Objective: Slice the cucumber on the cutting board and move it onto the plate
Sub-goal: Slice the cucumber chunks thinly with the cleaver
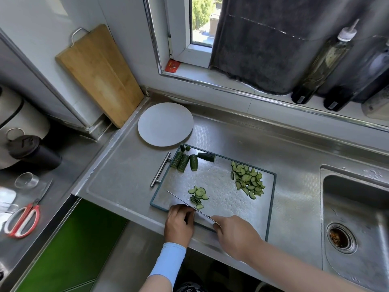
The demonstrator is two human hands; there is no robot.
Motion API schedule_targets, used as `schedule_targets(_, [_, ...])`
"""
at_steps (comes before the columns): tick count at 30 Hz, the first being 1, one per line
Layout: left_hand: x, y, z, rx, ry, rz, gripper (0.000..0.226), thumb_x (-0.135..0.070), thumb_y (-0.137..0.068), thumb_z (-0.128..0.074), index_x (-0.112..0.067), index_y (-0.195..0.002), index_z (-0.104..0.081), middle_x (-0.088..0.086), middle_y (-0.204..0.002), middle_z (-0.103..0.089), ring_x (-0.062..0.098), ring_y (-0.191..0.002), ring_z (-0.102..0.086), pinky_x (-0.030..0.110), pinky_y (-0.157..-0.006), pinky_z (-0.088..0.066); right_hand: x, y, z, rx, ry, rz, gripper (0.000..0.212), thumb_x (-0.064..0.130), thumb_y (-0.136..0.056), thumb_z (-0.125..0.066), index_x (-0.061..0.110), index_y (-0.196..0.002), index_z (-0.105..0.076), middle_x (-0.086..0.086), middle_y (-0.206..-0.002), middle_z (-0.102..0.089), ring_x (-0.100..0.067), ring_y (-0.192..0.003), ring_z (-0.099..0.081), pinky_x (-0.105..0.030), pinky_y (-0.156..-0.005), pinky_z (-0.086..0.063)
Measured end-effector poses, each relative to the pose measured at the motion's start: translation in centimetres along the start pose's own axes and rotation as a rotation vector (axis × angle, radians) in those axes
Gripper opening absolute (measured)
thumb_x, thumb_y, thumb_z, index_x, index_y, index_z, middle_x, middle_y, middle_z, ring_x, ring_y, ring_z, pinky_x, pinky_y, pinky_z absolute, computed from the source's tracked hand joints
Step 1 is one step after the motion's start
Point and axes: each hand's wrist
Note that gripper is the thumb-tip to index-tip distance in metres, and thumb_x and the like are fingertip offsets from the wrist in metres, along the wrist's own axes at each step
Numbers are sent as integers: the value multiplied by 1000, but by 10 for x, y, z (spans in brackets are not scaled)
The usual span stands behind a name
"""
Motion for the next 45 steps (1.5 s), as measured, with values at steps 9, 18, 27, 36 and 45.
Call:
schedule_targets(9, [3, 1, -3, -11, 27, 5, 20, 0, -70, -80, -14, -82, -73, 1, -86, -67, 16, -86, -58, 23, -84, -47, 4, -14, -3, 37, 6, -38, 24, 27, -103, -38, 26, -81, -48, 5, -68, -52, -20, -66, -51, -29, -55, -36])
schedule_targets(18, [2, 3, -2, -11, 33, -11, 22, 2, -69, -80, -12, -85, -73, 3, -87, -67, 17, -88, -56, 19, -85, -42, 21, -32, -8, 38, 18, -52, 23, 26, -101, -36, 28, -92, -57, 1, -77, -55, -26, -73, -52, -31, -62, -36])
schedule_targets(27, [0, 3, -2, -20, 29, 7, 19, 2, -72, -78, -12, -84, -72, 3, -85, -66, 16, -88, -54, 17, -87, -40, 15, -20, -4, 10, 5, -12, 23, 29, -102, -37, 29, -80, -43, 4, -68, -50, -24, -67, -49, -30, -52, -32])
schedule_targets(36, [2, 3, -3, -12, 5, 2, 19, 2, -71, -79, -11, -82, -71, 5, -87, -66, 17, -90, -54, 17, -90, -38, 4, 2, 4, 20, 18, 9, 26, 28, -105, -36, 29, -81, -44, 7, -62, -44, -12, -56, -41, -34, -62, -38])
schedule_targets(45, [4, 5, -4, -35, 31, -6, 16, 0, -73, -79, -10, -83, -72, 3, -87, -67, 18, -87, -58, 18, -88, -42, 6, -8, 4, 57, 2, -21, 39, 25, -103, -38, 31, -65, -34, 7, -61, -43, -9, -56, -39, -23, -52, -30])
Point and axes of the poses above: each hand's wrist, its own y-axis away from the middle knuckle, its own z-axis out of the back of the hand, x = y × z
